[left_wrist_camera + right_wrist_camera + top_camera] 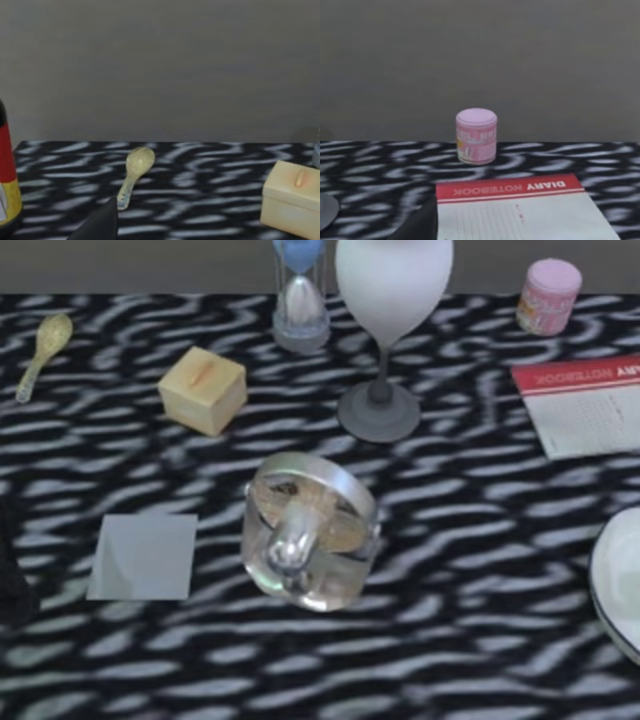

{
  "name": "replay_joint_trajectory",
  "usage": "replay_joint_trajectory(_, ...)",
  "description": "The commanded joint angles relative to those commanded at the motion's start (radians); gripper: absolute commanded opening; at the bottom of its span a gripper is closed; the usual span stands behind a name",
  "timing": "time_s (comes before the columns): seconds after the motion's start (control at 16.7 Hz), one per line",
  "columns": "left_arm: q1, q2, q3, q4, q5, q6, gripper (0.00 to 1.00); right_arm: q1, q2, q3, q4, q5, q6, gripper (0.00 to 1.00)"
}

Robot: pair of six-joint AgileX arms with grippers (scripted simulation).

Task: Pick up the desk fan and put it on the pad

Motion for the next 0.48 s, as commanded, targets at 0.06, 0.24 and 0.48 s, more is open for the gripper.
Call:
replay_joint_trajectory(0.06, 0.0, 0.0, 0.0, 0.0, 0.0, 0.0, 1.0, 0.0, 0.0, 0.0, 0.0, 0.0, 0.0, 1.0)
replay_joint_trajectory(0.24, -0.008, 0.027, 0.017, -0.023, 0.001, 0.014, 1.0, 0.0, 0.0, 0.0, 0.0, 0.0, 0.0, 1.0)
replay_joint_trajectory(0.48, -0.053, 0.188, 0.129, -0.158, 0.003, 0.099, 1.0, 0.0, 0.0, 0.0, 0.0, 0.0, 0.0, 1.0)
